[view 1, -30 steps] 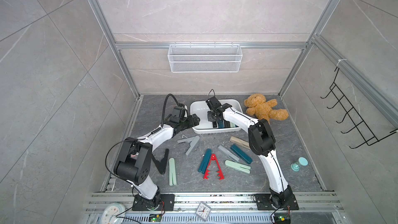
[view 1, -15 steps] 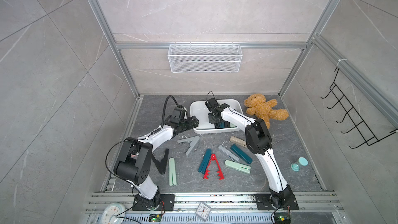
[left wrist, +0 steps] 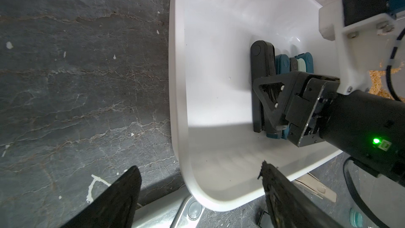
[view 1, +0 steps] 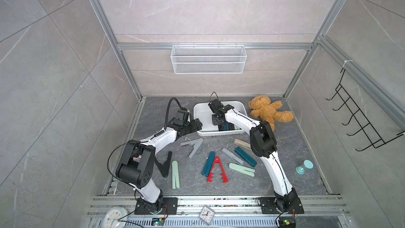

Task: Put the pruning pliers into the storage box
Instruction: Place the pruning pliers in the storage box.

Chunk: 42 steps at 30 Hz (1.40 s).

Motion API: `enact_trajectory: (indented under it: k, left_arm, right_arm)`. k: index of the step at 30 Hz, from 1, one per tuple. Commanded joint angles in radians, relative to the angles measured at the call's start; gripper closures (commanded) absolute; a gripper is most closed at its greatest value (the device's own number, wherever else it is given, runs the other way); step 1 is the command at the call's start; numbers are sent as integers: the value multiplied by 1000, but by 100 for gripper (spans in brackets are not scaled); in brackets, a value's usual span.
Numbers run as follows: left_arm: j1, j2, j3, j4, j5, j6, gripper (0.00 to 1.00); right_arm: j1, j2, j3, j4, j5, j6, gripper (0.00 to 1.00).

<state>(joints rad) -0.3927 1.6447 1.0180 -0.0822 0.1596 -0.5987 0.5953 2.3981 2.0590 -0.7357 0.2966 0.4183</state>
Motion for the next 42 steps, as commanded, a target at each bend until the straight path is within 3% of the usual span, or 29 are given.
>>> enact_trajectory:
  k: [1, 10, 22, 36, 42]
  left_arm:
    - [-8, -45, 13, -3, -15, 24, 12]
    - [-9, -56, 2, 5, -26, 19, 10]
    - [-9, -85, -21, 1, -51, 16, 9]
    - [-9, -79, -23, 3, -48, 13, 8]
    - [-9, -81, -22, 4, -46, 11, 8]
  right_arm:
    - [15, -96, -13, 21, 15, 8, 49]
    - [26, -106, -42, 108, -85, 17, 45]
    - [16, 49, 100, 77, -204, 8, 42]
    - [-1, 79, 118, -8, -98, 32, 37]
    - [-1, 47, 74, -4, -107, 43, 37]
